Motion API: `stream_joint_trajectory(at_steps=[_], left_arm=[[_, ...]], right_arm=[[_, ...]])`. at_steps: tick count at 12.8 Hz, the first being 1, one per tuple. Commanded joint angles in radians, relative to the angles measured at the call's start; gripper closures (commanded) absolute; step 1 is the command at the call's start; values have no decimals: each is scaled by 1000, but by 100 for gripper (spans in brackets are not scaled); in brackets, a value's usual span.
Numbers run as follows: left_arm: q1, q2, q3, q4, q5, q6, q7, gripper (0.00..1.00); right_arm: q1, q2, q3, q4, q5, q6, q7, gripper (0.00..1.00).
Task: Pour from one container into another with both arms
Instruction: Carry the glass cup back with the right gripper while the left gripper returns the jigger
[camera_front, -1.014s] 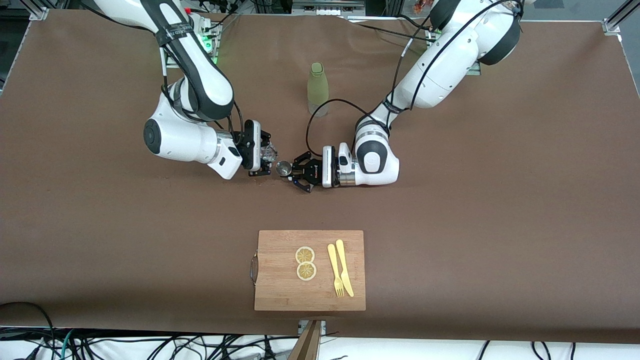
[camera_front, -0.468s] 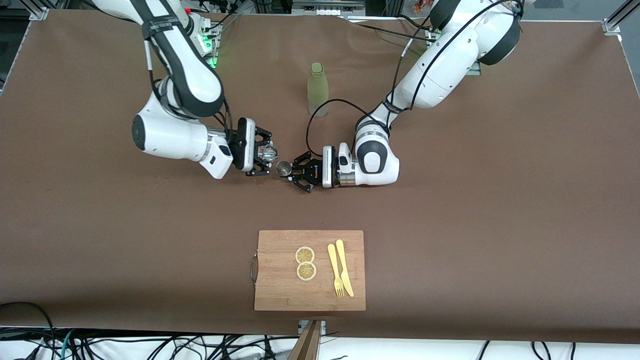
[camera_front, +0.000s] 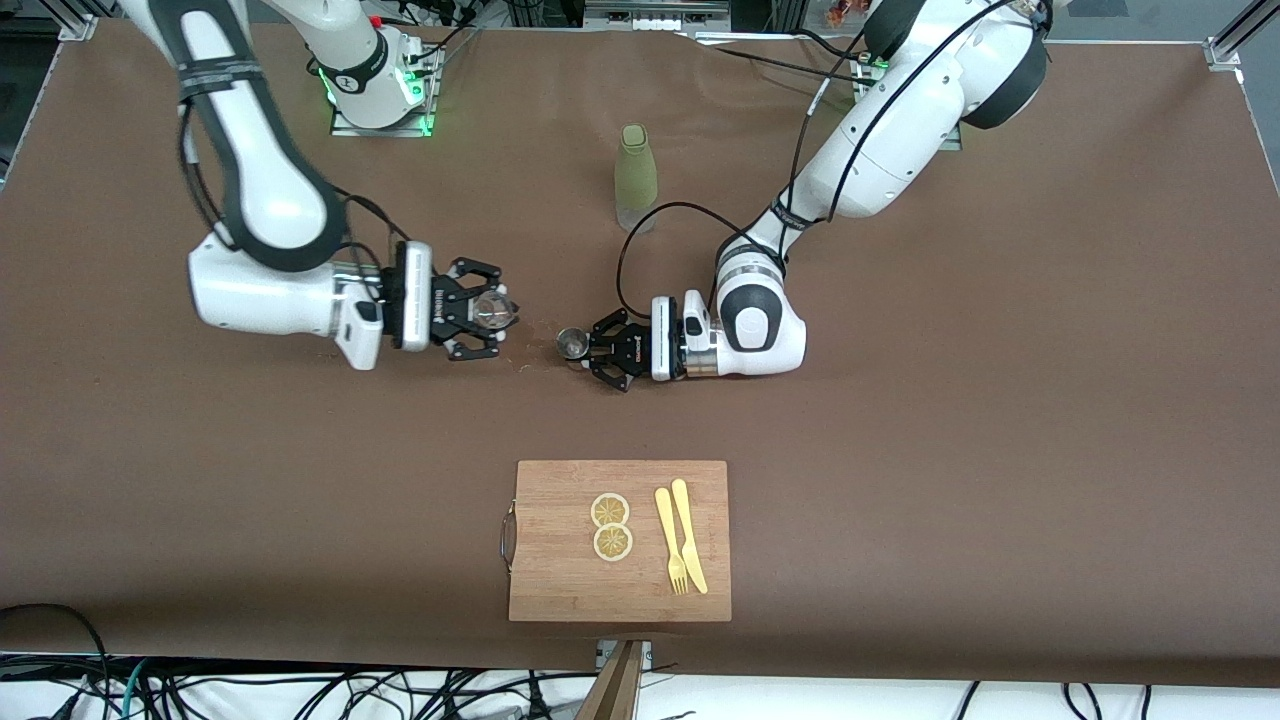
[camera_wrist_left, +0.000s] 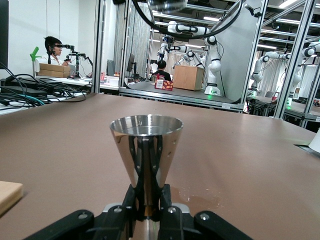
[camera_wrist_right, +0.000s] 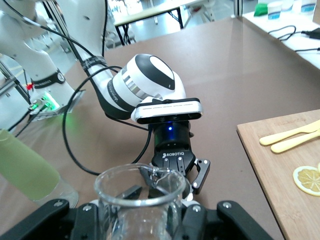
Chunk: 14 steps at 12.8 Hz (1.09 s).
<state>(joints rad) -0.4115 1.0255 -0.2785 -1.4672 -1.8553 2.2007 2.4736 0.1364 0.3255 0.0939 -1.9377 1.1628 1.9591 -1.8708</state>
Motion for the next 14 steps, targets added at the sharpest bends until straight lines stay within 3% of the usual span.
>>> stream_joint_trajectory(at_steps=[1,5,8,10,14], left_arm=[[52,-73,-2,-79,83,-41,5,100],[147,-116,-1,-157,207,-128,19,100],[226,-134,37,-177,347,-231,19,100],[272,-140,93,-186,437,-326,19,100],[338,-154,235,-177,600,-527,15,100]], right_arm=[[-81,15,-32,-15,50,-135,-83,87],[-141,87,-129,-15,78,-287,-229,87],[-214,163,-151,-15,51,-356,-402,86],[-257,228,-175,-14,26,-420,-496,86],[-343,331,-181,17,-34,-419,-614,86]])
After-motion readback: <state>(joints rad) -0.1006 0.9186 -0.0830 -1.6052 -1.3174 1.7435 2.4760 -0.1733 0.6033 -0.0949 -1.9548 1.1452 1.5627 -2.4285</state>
